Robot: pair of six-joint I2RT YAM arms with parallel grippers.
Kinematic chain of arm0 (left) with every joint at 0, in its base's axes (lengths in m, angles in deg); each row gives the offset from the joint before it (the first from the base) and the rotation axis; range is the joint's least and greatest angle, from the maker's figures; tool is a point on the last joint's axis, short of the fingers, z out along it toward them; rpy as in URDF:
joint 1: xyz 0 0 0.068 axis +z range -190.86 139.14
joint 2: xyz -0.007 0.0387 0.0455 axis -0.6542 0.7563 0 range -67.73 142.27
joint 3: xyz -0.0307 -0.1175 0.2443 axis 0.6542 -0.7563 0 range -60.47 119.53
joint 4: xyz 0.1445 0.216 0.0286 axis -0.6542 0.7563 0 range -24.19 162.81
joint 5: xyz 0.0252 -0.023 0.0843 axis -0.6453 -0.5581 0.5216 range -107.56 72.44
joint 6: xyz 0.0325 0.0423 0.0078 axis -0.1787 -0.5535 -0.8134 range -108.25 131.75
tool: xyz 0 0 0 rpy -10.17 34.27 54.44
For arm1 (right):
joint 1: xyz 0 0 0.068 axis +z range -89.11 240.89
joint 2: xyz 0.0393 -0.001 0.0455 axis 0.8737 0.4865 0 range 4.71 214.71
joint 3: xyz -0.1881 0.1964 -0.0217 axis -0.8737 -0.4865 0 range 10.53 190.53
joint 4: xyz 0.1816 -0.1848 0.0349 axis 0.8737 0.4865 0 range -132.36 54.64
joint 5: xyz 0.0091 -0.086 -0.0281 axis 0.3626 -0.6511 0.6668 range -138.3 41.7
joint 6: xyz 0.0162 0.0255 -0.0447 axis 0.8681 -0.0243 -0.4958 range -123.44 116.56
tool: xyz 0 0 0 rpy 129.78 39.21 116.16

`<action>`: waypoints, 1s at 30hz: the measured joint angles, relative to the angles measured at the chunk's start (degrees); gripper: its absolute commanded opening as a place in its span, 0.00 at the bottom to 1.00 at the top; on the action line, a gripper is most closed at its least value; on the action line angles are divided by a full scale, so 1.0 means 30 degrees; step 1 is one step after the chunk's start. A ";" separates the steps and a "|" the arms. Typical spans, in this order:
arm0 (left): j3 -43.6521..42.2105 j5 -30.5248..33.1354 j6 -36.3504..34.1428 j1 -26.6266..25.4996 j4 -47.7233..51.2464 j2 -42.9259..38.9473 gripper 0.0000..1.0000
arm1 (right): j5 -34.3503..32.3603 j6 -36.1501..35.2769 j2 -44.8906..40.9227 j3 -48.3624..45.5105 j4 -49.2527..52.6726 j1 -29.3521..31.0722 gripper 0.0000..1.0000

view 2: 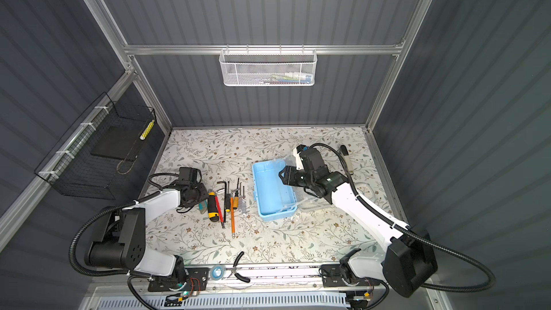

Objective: Pack the tool kit
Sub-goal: 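Lower the left gripper onto the teal utility knife and close on it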

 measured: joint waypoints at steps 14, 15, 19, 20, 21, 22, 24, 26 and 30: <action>0.0743 -0.0087 -0.0794 0.0007 0.0911 0.0554 0.37 | 0.0270 0.0066 0.0175 0.0000 -0.0153 -0.0073 0.57; 0.0816 -0.0102 -0.0874 0.0007 0.0954 0.0619 0.36 | 0.0291 0.0066 0.0204 0.0000 -0.0153 -0.0102 0.57; 0.1107 -0.0226 -0.1005 0.0007 0.0969 0.0940 0.32 | 0.0423 0.0066 0.0233 0.0000 -0.0160 -0.0233 0.57; 0.1151 -0.0248 -0.1020 0.0007 0.0969 0.0969 0.32 | 0.0437 0.0066 0.0233 0.0000 -0.0160 -0.0255 0.57; 0.1151 -0.0248 -0.1027 0.0007 0.0969 0.0969 0.32 | 0.0459 0.0066 0.0233 0.0000 -0.0175 -0.0270 0.57; 0.1151 -0.0255 -0.1027 0.0007 0.0976 0.0969 0.32 | 0.0488 0.0066 0.0233 0.0000 -0.0182 -0.0306 0.57; 0.1151 -0.0277 -0.1035 0.0007 0.0976 0.0969 0.32 | 0.0517 0.0066 0.0233 0.0000 -0.0240 -0.0379 0.57; 0.1158 -0.0291 -0.1064 0.0007 0.0976 0.0969 0.30 | 0.0517 0.0066 0.0233 0.0000 -0.0299 -0.0430 0.57; 0.1173 -0.0335 -0.1071 0.0036 0.1020 0.0962 0.29 | 0.0561 0.0066 0.0233 0.0000 -0.0313 -0.0510 0.57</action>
